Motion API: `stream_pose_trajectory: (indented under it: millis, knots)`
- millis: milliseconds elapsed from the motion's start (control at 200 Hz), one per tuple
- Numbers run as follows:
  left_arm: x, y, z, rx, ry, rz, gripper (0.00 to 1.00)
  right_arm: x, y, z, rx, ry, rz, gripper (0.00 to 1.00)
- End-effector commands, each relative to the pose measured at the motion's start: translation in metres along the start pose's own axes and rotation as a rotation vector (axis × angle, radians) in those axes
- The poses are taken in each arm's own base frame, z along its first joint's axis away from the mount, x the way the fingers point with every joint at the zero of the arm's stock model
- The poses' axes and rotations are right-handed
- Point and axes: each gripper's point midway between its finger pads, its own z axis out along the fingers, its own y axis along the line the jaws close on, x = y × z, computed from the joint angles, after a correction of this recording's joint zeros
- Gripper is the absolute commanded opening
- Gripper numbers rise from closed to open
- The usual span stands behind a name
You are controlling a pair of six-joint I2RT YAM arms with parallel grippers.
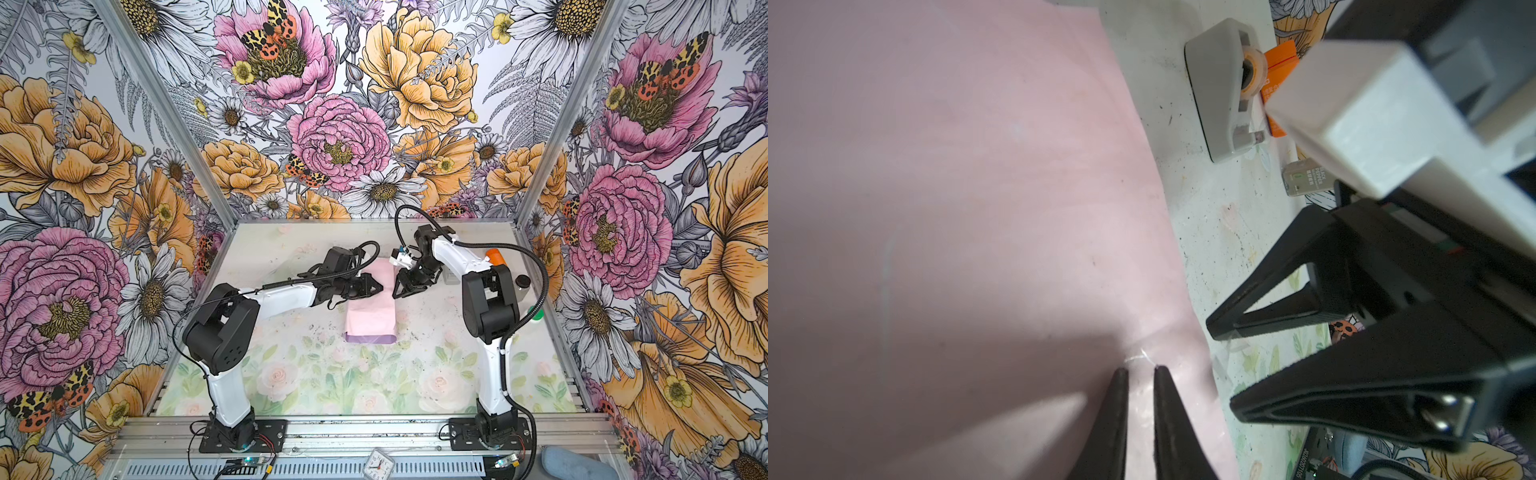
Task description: Wrap the gift box in paper
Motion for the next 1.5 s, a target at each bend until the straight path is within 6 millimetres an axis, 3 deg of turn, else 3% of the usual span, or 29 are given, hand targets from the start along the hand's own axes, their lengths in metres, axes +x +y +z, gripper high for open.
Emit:
stream_pose_trajectory:
  millis: [0,615,1271,1496]
  knots:
    - [0.012,-0.002,-0.002,-0.011,0.029,0.011,0.16,-0.016,0.005,-0.011,0.034,-0.058,-0.029,0.43]
    - [0.011,-0.003,-0.002,-0.009,0.028,0.012,0.15,-0.027,-0.008,0.000,0.053,-0.071,0.007,0.45]
    - [0.006,-0.007,-0.003,0.003,0.014,0.014,0.16,-0.027,-0.004,0.009,0.039,-0.056,-0.002,0.42]
    - [0.006,-0.004,0.000,-0.004,0.016,0.009,0.15,-0.023,0.002,-0.009,0.080,-0.083,-0.022,0.41]
